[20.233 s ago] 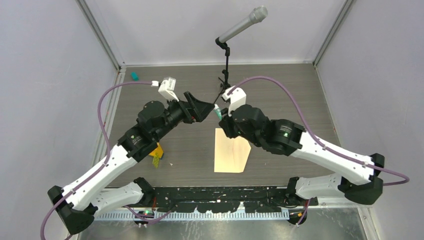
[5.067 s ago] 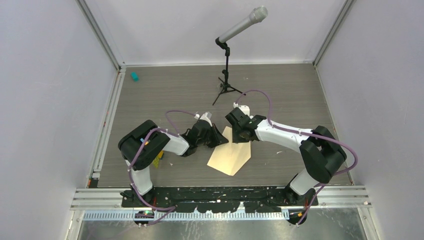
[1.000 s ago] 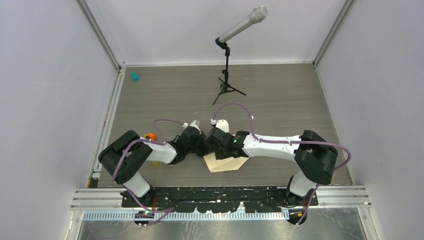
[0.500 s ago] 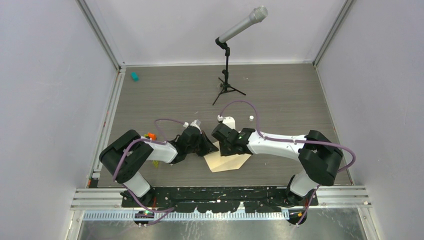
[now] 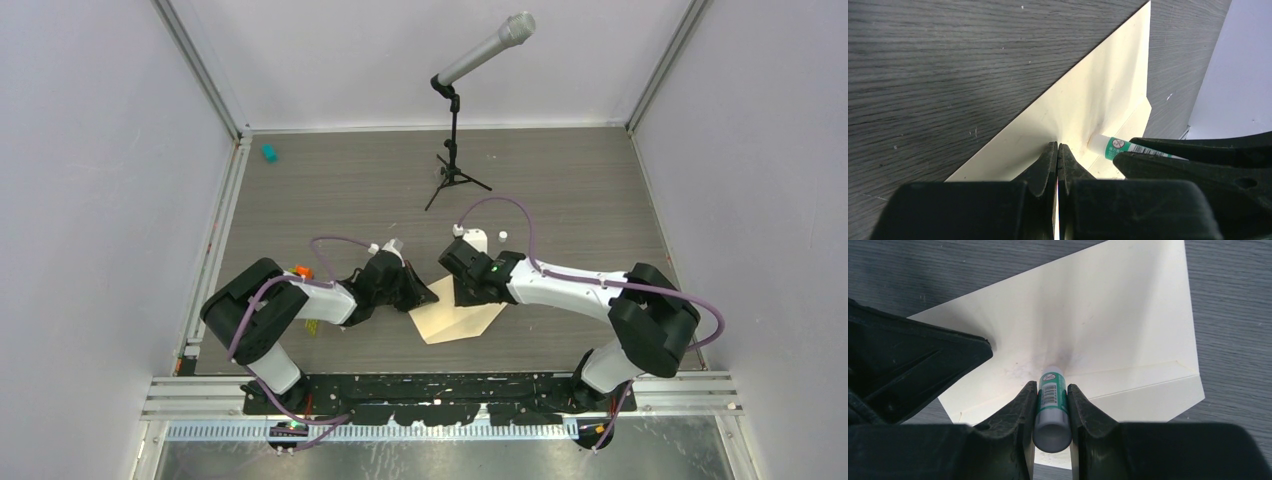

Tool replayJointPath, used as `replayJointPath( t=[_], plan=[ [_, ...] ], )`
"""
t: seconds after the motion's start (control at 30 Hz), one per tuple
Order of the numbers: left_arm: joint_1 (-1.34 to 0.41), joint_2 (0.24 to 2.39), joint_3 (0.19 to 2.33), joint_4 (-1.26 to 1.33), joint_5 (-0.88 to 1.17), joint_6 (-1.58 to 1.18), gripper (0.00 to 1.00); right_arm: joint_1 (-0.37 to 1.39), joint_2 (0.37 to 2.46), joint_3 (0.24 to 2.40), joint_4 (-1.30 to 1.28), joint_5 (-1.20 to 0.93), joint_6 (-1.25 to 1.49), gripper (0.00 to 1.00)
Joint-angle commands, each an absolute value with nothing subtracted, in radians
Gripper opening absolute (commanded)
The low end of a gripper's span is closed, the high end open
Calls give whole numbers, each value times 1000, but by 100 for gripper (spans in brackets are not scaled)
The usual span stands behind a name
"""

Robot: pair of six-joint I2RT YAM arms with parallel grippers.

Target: Place the letter into the envelope and seal it

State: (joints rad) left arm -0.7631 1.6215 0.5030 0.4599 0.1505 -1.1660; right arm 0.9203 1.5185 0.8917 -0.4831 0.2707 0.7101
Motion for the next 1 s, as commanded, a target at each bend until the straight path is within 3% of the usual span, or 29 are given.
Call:
replayJointPath(
  t=[0.0, 0.57, 0.97],
  plan=[
    [-756, 1662, 501, 356, 113, -1117, 0, 890, 1509, 879, -555, 317, 694, 1],
    [-752, 1669, 508, 359, 123, -1114, 0, 797, 1491, 865, -590, 331, 694, 1],
    [-752, 1674, 514, 362, 130, -1118, 0, 862, 1534, 902, -527, 259, 714, 1]
  ],
)
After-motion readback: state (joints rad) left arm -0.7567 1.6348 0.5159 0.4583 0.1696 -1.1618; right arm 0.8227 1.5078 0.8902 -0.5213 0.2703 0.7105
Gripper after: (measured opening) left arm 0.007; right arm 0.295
